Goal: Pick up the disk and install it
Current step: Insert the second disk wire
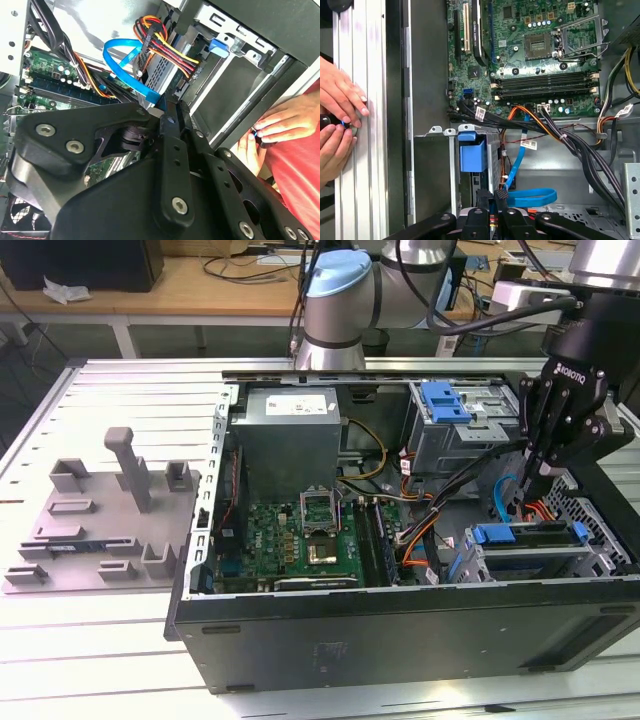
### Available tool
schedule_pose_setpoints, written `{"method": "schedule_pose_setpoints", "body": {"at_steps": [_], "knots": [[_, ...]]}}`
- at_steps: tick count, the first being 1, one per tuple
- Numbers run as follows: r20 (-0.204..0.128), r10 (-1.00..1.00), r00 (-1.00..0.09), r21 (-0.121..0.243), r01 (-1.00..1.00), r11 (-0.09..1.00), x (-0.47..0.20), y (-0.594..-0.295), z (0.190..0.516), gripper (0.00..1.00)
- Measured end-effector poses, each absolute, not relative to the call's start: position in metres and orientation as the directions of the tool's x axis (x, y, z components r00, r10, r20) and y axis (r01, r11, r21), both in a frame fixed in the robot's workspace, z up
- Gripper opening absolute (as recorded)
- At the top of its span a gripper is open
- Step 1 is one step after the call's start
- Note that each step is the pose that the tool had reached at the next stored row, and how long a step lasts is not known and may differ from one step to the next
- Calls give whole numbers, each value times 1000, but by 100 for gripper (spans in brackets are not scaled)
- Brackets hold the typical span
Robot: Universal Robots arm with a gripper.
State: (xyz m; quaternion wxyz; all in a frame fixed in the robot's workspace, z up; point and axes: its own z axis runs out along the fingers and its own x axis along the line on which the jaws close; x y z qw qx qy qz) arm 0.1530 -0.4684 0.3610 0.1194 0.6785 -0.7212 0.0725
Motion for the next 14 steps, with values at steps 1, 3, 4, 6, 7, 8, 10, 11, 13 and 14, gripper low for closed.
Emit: {"method": "schedule_pose_setpoints", "body": {"at_steps": [1, 3, 4, 6, 7, 8, 10, 11, 13, 14], "knots": [[271, -961, -51, 57, -996, 69, 153, -468, 361, 16], [269, -962, -51, 58, -996, 68, 153, -469, 361, 16], [268, -962, -51, 58, -996, 68, 153, -470, 361, 16], [262, -964, -51, 58, -996, 68, 153, -472, 361, 16], [257, -965, -51, 59, -996, 68, 153, -474, 361, 16], [255, -966, -51, 59, -996, 68, 153, -475, 361, 16], [249, -967, -51, 59, -996, 67, 153, -477, 361, 16], [245, -968, -51, 59, -996, 67, 153, -479, 361, 16], [233, -971, -51, 60, -996, 67, 153, -482, 361, 16], [226, -973, -51, 61, -996, 66, 154, -483, 361, 16]]}}
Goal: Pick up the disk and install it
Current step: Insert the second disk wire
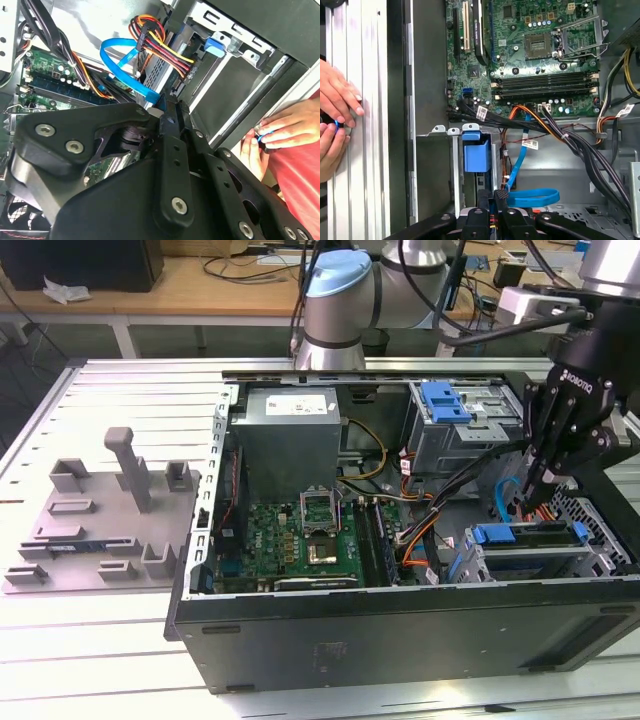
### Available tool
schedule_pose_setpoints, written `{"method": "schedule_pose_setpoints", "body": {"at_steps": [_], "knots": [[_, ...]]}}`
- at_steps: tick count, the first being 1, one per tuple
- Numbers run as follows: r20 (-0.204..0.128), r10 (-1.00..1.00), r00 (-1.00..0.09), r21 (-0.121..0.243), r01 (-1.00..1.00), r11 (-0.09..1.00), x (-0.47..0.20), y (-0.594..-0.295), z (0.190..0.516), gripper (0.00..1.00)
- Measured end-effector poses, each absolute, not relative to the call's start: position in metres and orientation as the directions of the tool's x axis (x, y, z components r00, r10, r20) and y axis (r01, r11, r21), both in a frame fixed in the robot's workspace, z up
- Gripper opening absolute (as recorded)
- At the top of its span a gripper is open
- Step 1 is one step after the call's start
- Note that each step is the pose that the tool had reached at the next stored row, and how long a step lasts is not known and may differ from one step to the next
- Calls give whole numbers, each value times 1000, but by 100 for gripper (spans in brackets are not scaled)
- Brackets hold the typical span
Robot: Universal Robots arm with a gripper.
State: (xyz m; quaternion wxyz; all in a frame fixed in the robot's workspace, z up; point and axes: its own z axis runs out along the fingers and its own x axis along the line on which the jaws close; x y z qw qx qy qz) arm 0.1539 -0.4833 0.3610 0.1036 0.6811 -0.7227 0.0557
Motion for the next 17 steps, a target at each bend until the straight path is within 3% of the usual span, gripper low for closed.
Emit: {"method": "schedule_pose_setpoints", "body": {"at_steps": [5, 17], "knots": [[191, -980, -50, 63, -996, 63, 155, -494, 361, 16], [141, -989, -48, 52, -997, 56, 155, -507, 361, 16]]}}
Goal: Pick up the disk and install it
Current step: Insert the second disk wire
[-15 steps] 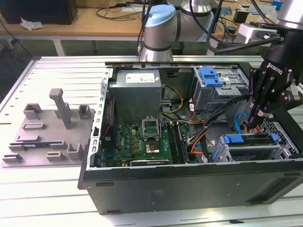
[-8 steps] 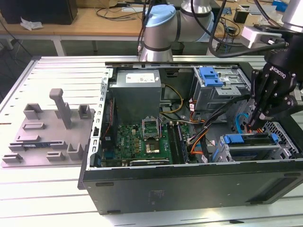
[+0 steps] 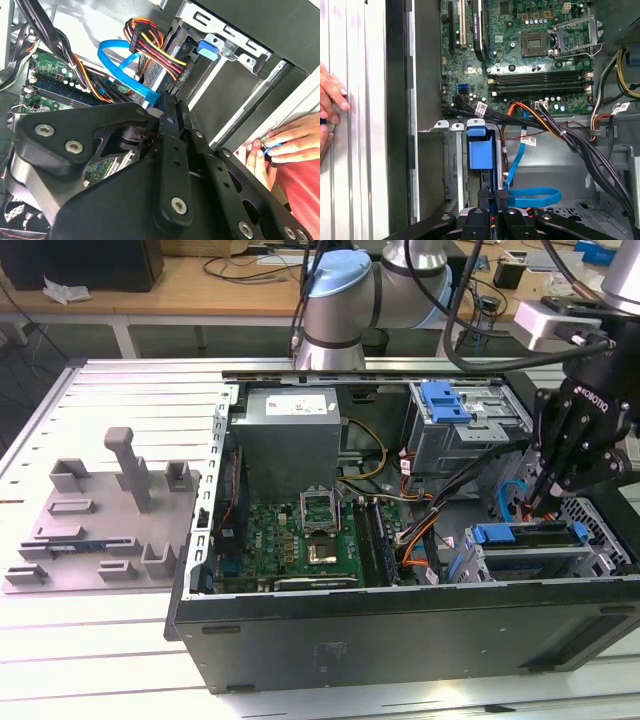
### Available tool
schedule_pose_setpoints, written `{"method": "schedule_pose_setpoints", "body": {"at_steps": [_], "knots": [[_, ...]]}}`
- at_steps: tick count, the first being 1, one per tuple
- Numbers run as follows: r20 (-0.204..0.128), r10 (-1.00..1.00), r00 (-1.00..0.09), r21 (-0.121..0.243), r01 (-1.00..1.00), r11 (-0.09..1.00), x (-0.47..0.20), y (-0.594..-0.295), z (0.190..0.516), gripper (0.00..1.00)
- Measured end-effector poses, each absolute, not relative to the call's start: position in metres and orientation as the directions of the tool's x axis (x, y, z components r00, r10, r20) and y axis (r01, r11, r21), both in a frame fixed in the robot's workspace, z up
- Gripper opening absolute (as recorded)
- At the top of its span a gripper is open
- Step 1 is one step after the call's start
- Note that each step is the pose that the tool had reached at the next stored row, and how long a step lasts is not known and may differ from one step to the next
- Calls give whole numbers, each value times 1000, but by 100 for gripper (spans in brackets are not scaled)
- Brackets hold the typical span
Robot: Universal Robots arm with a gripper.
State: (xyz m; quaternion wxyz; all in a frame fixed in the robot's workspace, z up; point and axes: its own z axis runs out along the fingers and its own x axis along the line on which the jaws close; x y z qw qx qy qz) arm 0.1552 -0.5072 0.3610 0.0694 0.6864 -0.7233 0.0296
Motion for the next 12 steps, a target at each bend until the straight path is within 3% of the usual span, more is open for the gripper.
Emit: {"method": "schedule_pose_setpoints", "body": {"at_steps": [12], "knots": [[99, -994, -52, 14, -998, 53, 149, -515, 360, 16]]}}
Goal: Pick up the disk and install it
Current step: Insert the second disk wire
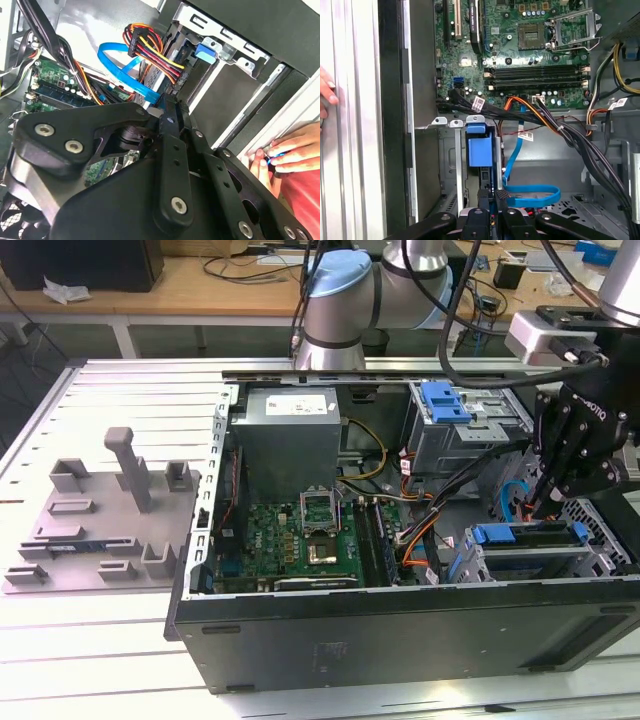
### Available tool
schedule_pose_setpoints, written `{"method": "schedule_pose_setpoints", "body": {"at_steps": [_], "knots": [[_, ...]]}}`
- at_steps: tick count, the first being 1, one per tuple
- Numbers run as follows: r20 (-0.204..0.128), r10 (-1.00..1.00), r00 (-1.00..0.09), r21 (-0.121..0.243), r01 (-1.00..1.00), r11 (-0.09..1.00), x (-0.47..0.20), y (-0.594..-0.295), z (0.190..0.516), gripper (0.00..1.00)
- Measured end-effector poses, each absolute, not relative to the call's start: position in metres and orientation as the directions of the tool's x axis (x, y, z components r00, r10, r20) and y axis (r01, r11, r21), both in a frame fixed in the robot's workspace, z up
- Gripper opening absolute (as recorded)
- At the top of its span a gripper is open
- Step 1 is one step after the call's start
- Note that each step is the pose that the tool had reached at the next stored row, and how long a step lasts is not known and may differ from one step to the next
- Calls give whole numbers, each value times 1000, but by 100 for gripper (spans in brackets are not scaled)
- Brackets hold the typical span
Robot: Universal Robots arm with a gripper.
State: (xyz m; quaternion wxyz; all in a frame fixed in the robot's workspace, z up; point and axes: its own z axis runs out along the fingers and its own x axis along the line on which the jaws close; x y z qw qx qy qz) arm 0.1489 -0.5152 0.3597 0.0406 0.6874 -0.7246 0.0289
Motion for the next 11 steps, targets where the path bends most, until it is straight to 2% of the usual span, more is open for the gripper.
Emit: {"method": "schedule_pose_setpoints", "body": {"at_steps": [7, 11], "knots": [[72, -996, -52, 12, -999, 53, 148, -520, 359, 16], [67, -996, -52, 12, -999, 53, 148, -521, 358, 16]]}}
